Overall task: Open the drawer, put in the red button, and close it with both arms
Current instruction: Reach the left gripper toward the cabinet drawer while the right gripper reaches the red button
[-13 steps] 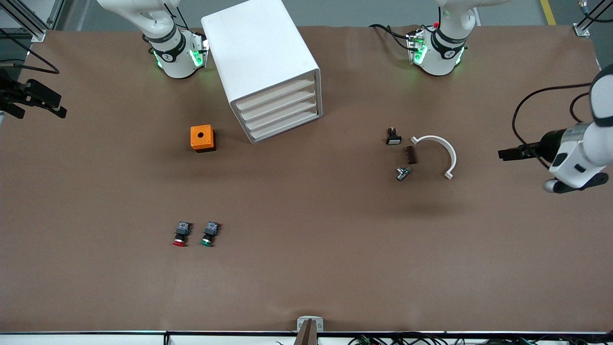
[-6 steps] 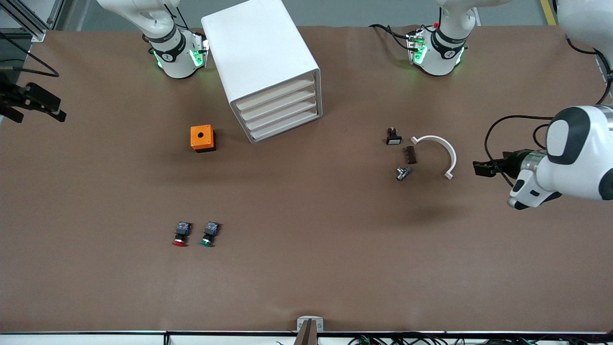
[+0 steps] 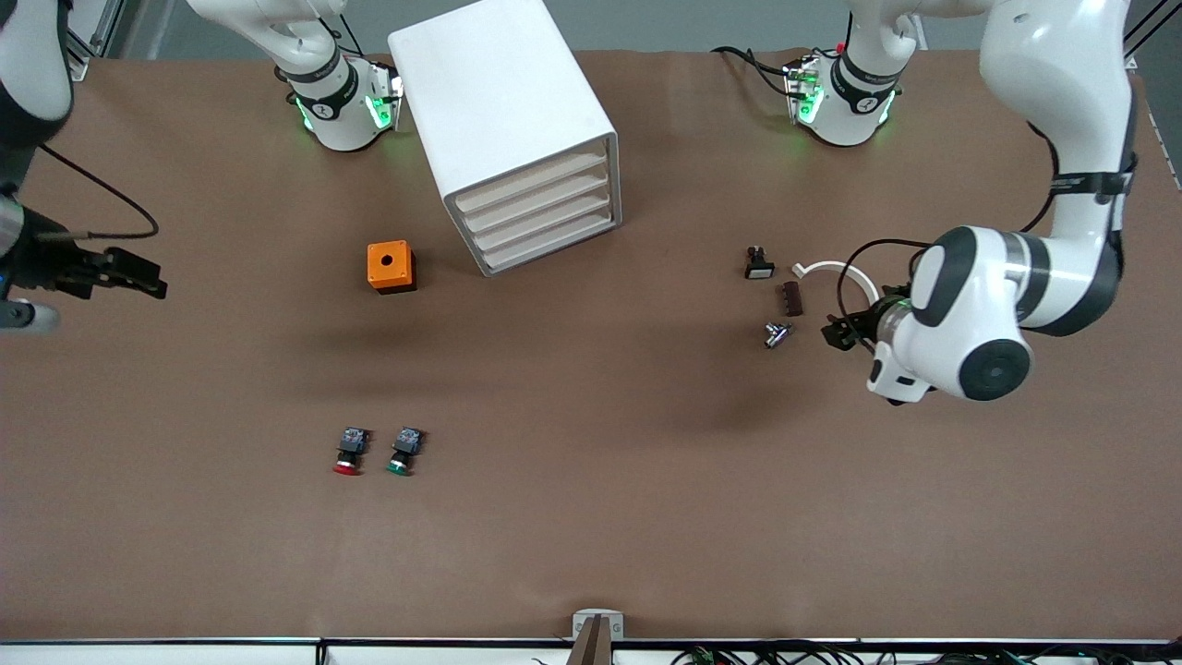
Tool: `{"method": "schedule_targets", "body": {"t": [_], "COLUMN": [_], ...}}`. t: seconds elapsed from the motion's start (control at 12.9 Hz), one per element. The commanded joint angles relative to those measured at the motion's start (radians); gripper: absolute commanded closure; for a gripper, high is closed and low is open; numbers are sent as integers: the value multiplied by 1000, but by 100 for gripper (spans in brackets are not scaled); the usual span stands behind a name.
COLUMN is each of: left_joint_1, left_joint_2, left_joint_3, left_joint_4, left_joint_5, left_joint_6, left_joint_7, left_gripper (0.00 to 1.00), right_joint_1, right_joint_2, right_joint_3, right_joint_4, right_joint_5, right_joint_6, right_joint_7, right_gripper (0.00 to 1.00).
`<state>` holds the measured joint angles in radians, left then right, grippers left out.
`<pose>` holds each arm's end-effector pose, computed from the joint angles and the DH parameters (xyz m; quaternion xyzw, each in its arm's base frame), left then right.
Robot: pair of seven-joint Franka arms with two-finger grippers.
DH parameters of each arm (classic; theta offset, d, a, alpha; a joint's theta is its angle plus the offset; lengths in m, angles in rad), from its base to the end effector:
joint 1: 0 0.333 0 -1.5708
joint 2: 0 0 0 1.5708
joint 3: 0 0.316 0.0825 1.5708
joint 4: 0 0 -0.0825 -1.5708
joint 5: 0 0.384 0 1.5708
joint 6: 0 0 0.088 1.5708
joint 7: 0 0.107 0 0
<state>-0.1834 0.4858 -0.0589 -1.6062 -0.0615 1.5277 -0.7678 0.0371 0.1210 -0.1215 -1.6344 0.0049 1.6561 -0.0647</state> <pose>0.5933 -0.1498 0.3176 -0.9249 -0.2557 0.2645 0.0959 0.5877 -0.0458 0.5326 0.9987 -0.0101 -0.0494 0.0012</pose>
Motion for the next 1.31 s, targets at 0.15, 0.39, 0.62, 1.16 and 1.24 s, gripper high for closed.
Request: {"method": "schedule_targets", "body": {"t": [0.15, 0.39, 0.62, 1.16, 1.24], "left_joint_1": [-88, -137, -166, -269, -283], "left_joint_2": [72, 135, 190, 303, 310], "left_joint_3": [1, 1, -1, -4, -4], "left_joint_4": [123, 189, 195, 242, 242], "left_joint_5": [-160, -350, -539, -848, -871], "left_joint_6": [-72, -89, -90, -89, -89], "left_joint_7": [-281, -552, -838, -1240, -1296], "left_gripper": [0, 0, 0, 1, 1], "right_joint_1": [10, 58, 107, 165, 167], "right_joint_2": [89, 166, 261, 422, 454], "right_joint_3": [11, 13, 13, 13, 14], "right_joint_4": [31, 18, 4, 5, 7], "right_joint_5": [4, 7, 7, 15, 23], "right_joint_6": [34, 164, 295, 519, 560], "right_joint_7": [107, 178, 303, 422, 433], "right_gripper": [0, 0, 0, 0, 0]}}
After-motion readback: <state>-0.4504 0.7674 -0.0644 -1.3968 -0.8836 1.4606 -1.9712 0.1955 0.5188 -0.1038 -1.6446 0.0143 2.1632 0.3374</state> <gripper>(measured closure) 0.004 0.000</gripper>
